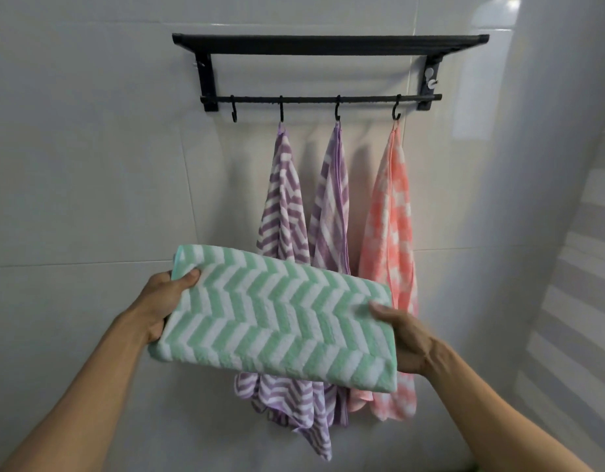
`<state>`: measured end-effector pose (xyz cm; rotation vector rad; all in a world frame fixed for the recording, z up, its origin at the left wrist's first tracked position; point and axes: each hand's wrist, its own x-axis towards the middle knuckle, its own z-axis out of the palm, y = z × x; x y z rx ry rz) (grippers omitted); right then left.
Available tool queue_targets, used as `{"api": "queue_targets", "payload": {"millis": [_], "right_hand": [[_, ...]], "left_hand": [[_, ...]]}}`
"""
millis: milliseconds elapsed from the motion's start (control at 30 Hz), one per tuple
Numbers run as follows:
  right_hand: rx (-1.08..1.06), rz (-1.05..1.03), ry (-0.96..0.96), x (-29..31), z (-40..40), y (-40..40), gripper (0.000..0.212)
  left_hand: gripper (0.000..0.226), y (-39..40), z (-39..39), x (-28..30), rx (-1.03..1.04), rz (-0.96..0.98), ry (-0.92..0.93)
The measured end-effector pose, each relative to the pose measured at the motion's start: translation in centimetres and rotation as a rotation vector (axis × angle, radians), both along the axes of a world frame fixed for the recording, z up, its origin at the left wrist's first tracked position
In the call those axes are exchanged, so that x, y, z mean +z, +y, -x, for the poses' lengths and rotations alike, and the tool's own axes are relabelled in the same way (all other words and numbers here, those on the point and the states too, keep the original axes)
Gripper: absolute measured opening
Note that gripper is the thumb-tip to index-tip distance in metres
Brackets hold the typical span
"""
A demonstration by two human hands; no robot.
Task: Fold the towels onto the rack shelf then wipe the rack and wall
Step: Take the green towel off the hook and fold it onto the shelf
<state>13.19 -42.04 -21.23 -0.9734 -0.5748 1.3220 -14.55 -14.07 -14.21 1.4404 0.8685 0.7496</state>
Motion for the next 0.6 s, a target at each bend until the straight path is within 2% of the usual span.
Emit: {"api": "queue_targets", "payload": {"millis": [167, 333, 467, 533, 600], "right_hand": [[-0.13, 0.108, -0.19, 1.1, 0.6, 0.4, 0.06], [-0.386, 0.065, -0.386, 3.8, 2.1, 0.2, 0.036], [-0.525, 0.001, -0.637, 6.0, 2.5, -1.1, 0.042], [-0.558, -0.011, -0.696, 7.6, 2.7, -2.4, 0.041], [-0.585, -0.028, -0.668, 9.3, 2.6, -4.2, 0.038]], "left_hand": [[0.027, -0.2, 1.3, 0.8, -0.033, -0.086, 0.018], [0.033, -1.9, 1.6, 1.0, 0.068, -0.276, 0.02], [0.037, -4.1, 1.4, 2.4, 0.218, -0.442, 0.065], [0.042, -5.4, 1.5, 3.5, 0.278, -0.503, 0.078], [0.05, -7.0, 1.5, 4.8, 0.321, -0.511, 0.059]]}}
